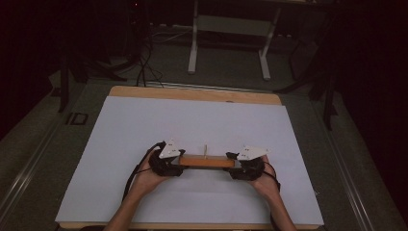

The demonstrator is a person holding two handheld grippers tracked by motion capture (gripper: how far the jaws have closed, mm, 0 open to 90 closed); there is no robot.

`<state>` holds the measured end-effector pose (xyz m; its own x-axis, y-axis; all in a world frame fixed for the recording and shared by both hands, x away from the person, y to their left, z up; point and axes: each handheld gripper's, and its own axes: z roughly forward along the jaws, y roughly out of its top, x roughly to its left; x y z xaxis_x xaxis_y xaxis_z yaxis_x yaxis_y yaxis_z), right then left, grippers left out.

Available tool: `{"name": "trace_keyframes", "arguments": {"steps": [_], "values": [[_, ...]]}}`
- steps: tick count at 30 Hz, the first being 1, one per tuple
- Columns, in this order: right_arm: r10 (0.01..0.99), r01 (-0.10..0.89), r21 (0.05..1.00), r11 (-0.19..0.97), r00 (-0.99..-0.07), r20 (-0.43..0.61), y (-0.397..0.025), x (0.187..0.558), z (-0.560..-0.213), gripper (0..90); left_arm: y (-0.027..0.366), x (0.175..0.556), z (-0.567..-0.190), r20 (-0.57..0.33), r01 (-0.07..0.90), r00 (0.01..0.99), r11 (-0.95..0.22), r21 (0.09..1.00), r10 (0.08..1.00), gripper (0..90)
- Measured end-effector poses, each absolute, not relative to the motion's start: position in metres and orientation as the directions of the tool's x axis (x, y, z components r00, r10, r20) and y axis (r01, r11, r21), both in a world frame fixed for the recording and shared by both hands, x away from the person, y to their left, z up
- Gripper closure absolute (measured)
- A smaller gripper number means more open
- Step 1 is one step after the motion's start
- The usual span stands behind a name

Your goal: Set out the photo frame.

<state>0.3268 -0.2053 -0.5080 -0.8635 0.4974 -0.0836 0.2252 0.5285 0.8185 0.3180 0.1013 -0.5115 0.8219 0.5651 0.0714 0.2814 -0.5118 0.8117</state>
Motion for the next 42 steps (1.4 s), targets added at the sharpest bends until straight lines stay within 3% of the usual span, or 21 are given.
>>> {"name": "trace_keyframes", "arguments": {"steps": [20,42], "values": [[0.475,0.210,0.832,0.513,-0.877,-0.072,-0.205,0.329,-0.503,53.5,0.098,0.318,-0.506,0.196,0.216,0.816,-0.600,0.770,0.544,56.0],[0.464,0.206,0.837,0.507,-0.883,-0.063,-0.203,0.332,-0.501,57.6,0.104,0.319,-0.501,0.207,0.206,0.823,-0.617,0.759,0.530,58.5]]}}
